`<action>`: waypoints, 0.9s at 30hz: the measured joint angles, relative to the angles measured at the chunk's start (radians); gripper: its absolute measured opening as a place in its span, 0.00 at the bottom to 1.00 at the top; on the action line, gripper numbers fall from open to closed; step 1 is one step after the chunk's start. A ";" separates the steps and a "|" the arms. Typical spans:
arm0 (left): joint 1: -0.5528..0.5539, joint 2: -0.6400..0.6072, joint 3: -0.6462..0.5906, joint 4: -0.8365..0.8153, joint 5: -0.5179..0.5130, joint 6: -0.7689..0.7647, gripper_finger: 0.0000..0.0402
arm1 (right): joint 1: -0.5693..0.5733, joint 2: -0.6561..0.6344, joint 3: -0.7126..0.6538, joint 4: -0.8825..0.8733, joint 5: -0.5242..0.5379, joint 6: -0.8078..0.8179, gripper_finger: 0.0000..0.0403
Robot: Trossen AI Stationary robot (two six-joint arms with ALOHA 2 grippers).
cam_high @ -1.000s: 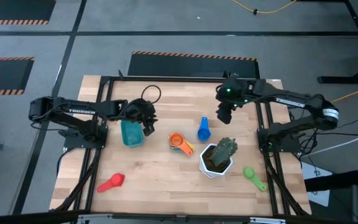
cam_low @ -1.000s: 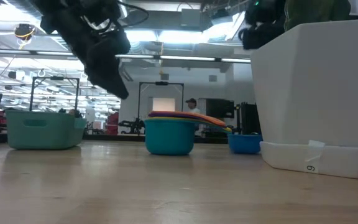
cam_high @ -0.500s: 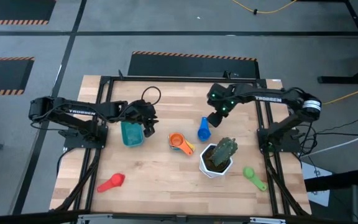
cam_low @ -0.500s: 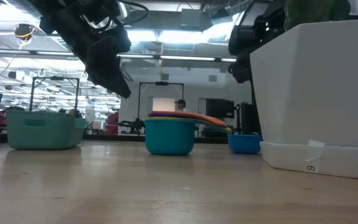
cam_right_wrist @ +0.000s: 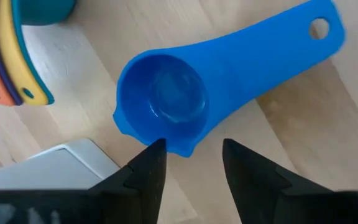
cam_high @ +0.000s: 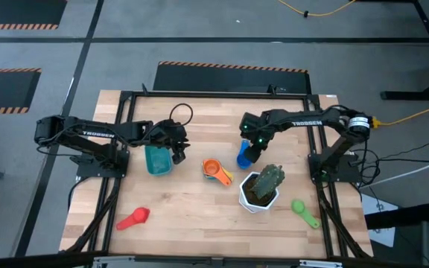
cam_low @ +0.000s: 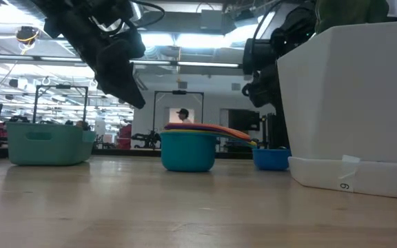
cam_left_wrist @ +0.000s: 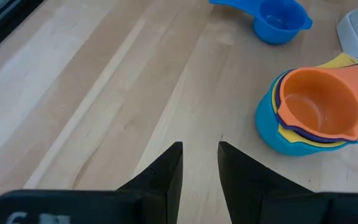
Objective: Nest measuring cups in basket
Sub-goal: Stack the blue measuring cup on top of the orange measuring cup
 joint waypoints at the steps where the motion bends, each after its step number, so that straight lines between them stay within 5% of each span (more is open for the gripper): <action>1: 0.000 0.000 0.000 0.000 0.000 0.000 0.23 | 0.005 0.008 0.000 0.004 0.000 0.001 0.40; 27: 0.000 0.000 0.000 0.006 0.000 0.000 0.23 | 0.013 0.112 0.000 0.078 0.038 0.002 0.37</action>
